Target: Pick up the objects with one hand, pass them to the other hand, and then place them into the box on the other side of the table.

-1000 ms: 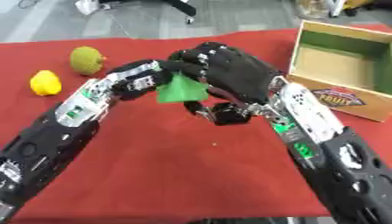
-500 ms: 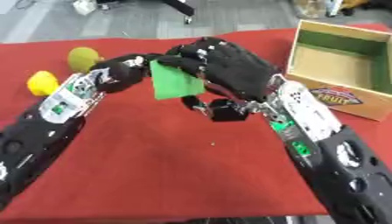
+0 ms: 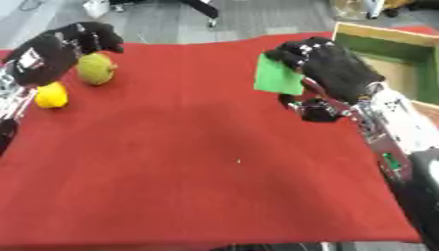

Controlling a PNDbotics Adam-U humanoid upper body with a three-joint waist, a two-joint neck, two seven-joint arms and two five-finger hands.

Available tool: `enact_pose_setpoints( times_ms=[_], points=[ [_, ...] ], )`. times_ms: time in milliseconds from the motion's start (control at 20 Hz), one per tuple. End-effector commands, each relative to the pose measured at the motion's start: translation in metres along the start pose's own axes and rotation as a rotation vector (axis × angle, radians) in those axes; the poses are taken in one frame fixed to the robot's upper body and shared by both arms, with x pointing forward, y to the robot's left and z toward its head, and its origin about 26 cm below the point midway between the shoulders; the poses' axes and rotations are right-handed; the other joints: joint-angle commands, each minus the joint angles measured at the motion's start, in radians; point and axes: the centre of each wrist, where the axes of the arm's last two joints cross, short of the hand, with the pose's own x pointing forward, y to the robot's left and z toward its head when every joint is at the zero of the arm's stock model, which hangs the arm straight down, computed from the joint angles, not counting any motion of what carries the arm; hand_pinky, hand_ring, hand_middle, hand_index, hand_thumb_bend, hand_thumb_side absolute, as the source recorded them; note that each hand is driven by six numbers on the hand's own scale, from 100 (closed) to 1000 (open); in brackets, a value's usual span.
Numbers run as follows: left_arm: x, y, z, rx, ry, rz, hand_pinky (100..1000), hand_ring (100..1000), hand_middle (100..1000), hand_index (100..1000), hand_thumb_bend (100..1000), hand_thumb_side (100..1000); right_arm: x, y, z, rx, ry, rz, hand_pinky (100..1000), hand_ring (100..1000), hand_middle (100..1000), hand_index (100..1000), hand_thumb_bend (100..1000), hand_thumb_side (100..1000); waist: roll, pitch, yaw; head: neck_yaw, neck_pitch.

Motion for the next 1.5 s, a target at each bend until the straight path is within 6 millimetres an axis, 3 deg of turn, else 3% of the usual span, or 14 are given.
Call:
enact_pose_setpoints(
  times_ms=[50,150,200,250,300,350,400,600,750,850,1000,1100,1350,1500],
  points=[
    [0.024,0.025,0.019,0.075,-0.014,-0.044,880,774,766,921,480,947,-0.047,-0.012,0.017,-0.019,0.156,0.054,779,719,171,898,221,100,0.007,-0.022,0.006,-0.009,-0.002],
    [0.022,0.018,0.032,0.115,0.002,-0.009,871,759,751,912,462,909,-0.062,-0.012,0.023,-0.018,0.223,0.047,781,753,215,910,118,100,0.005,-0.022,0.008,-0.010,-0.002],
    [0.018,0.014,0.040,0.152,0.018,0.017,866,750,741,908,455,899,-0.074,-0.014,0.027,-0.012,0.268,0.050,795,795,376,926,100,287,0.005,-0.023,0.011,-0.012,-0.002],
    [0.016,0.011,0.047,0.180,0.030,0.035,866,750,741,908,455,899,-0.086,-0.018,0.033,-0.003,0.315,0.053,795,795,376,926,100,287,0.006,-0.023,0.015,-0.016,-0.002],
    [0.015,0.007,0.053,0.197,0.037,0.049,864,745,734,906,450,893,-0.099,-0.022,0.039,0.009,0.364,0.055,830,860,603,949,100,549,0.006,-0.023,0.022,-0.021,-0.002],
    [0.015,0.002,0.058,0.209,0.043,0.063,864,745,734,905,448,891,-0.110,-0.025,0.044,0.024,0.414,0.048,834,866,620,950,100,567,0.005,-0.024,0.029,-0.028,-0.002],
    [0.015,-0.003,0.062,0.216,0.047,0.074,862,741,729,904,424,883,-0.117,-0.025,0.047,0.041,0.446,0.034,852,899,752,959,100,696,0.005,-0.025,0.034,-0.032,-0.002],
    [0.018,-0.013,0.066,0.227,0.055,0.098,860,734,718,903,397,874,-0.133,-0.015,0.049,0.132,0.480,-0.052,886,952,896,976,100,869,0.005,-0.028,0.045,-0.038,-0.002],
    [0.017,-0.016,0.067,0.226,0.065,0.110,859,731,713,903,389,877,-0.142,-0.004,0.055,0.201,0.476,-0.114,914,990,950,987,142,929,0.004,-0.028,0.049,-0.039,-0.002],
    [0.016,-0.018,0.068,0.226,0.073,0.117,858,728,710,902,382,876,-0.153,0.012,0.062,0.273,0.465,-0.147,933,1000,982,999,208,924,0.002,-0.029,0.052,-0.040,-0.002],
    [0.015,-0.019,0.069,0.224,0.081,0.123,857,724,705,926,358,871,-0.164,0.030,0.073,0.358,0.410,-0.137,957,1000,1000,1000,378,634,0.001,-0.029,0.054,-0.038,-0.002],
    [0.015,-0.020,0.069,0.220,0.081,0.124,856,723,703,929,343,861,-0.166,0.034,0.077,0.407,0.378,-0.108,965,1000,1000,1000,428,497,0.000,-0.029,0.055,-0.039,-0.002],
    [0.014,-0.021,0.069,0.212,0.086,0.125,856,720,699,930,314,863,-0.167,0.034,0.078,0.435,0.344,-0.058,965,1000,1000,1000,418,369,0.000,-0.028,0.056,-0.038,-0.002],
    [0.014,-0.017,0.072,0.215,0.094,0.108,853,718,697,929,263,849,-0.164,0.021,0.074,0.313,0.336,-0.048,945,999,988,1000,310,305,0.000,-0.027,0.053,-0.032,-0.002]
  ],
)
